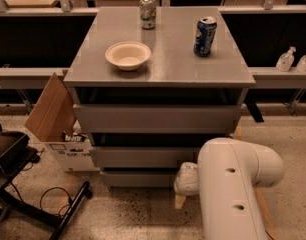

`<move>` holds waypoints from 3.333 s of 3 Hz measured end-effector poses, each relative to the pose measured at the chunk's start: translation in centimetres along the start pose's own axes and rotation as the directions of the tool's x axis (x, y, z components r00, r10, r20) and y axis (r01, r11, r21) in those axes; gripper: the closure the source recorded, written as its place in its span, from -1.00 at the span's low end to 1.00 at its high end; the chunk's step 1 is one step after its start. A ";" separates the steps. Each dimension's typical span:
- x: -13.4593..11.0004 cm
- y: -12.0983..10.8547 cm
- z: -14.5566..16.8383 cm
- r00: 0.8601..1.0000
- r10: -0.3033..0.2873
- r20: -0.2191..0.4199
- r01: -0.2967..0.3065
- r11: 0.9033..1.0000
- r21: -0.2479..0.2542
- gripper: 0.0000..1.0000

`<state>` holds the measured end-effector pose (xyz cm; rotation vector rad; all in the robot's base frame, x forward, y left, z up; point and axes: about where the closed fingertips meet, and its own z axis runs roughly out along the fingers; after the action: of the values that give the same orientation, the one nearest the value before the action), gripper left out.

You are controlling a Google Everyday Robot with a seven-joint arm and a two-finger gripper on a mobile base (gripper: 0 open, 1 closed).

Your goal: Open bottom drawer

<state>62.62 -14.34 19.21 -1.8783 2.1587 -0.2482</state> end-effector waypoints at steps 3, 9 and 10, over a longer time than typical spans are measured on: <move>-1.0 0.8 4.2 0.998 0.057 -0.012 -0.058 0.996 -0.071 -0.07; -1.2 0.0 1.7 0.998 0.058 -0.013 -0.059 0.996 -0.073 1.00; -1.2 -0.1 1.4 0.998 0.059 -0.013 -0.059 0.996 -0.073 1.00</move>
Offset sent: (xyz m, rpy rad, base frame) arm 0.0319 0.0177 -0.0447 0.0271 0.0789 -0.0504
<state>63.30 -13.12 18.05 -1.8522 2.2555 -0.1703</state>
